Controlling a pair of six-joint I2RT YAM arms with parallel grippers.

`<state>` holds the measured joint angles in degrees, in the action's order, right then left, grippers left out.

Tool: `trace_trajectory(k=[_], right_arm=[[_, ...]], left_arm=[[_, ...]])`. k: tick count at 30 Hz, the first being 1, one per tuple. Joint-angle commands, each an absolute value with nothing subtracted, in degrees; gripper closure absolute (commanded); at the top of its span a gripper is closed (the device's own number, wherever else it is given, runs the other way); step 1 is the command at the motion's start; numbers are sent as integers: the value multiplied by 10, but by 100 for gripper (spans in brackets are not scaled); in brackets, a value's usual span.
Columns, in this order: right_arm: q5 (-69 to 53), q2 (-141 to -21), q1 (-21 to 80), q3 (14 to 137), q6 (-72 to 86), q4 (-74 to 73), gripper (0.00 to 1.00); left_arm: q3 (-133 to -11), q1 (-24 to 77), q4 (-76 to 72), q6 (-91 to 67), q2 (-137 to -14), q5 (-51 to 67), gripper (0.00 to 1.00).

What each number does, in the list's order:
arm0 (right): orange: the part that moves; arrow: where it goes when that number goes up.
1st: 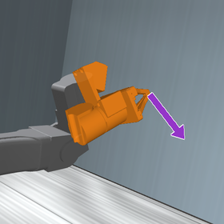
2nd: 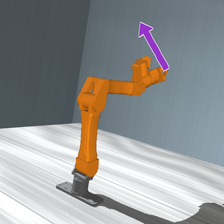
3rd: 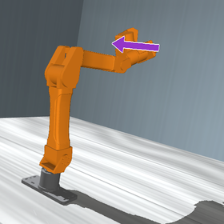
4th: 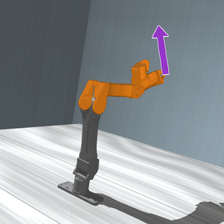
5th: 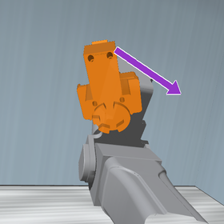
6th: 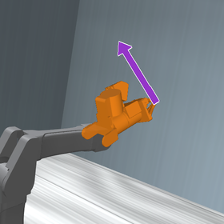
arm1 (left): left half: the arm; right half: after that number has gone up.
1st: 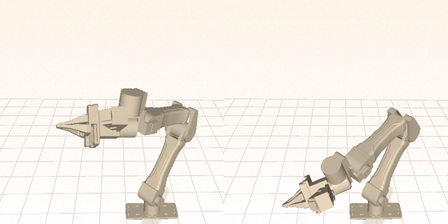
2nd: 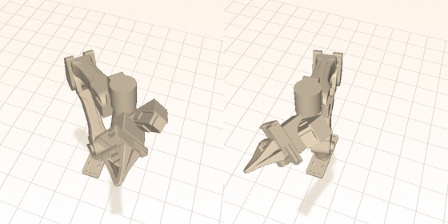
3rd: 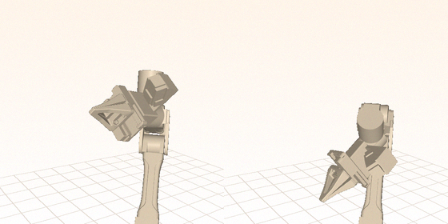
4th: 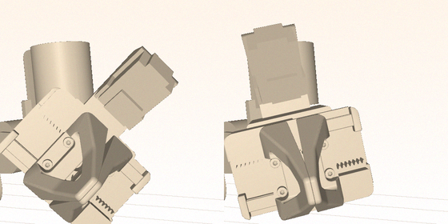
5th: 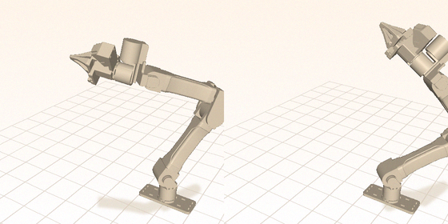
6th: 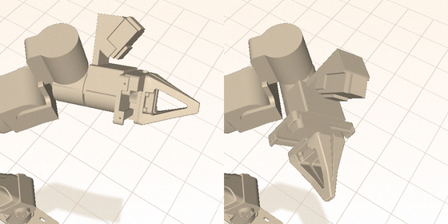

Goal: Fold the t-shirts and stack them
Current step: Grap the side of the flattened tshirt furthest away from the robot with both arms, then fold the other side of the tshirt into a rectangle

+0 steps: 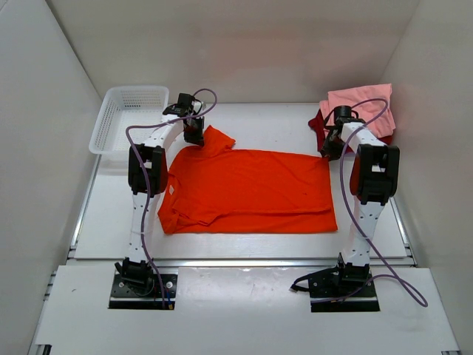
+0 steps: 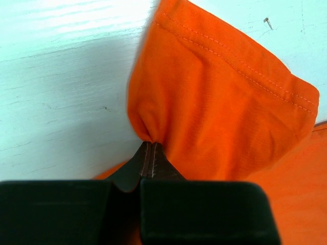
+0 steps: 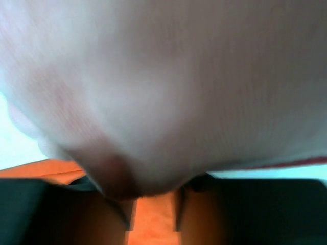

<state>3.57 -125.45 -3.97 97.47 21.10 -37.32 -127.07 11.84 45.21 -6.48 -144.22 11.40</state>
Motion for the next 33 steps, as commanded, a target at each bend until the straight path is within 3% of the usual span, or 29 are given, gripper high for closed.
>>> trace_trajectory(k=[1,4,6,8,16,27,33], right_arm=[[37,-1216,-30,960,214,-366,77],[44,-1212,-31,959,216,-365,79],[47,-1207,-28,957,216,-360,94],[47,-1195,-23,958,210,-359,97],[51,-1151,-16,939,193,-369,100],[19,-1035,-25,746,149,-284,100],[4,-976,-23,665,139,-267,100]], left_arm=[[-1259,120,470,-66,-1409,122,100],[-1257,120,468,-67,-1403,122,100],[-1254,119,469,-69,-1401,125,100],[-1256,118,474,-69,-1397,125,100],[-1224,118,479,-63,-1344,124,100],[-822,114,345,-75,-1051,98,100],[-694,133,345,-68,-947,90,100]])
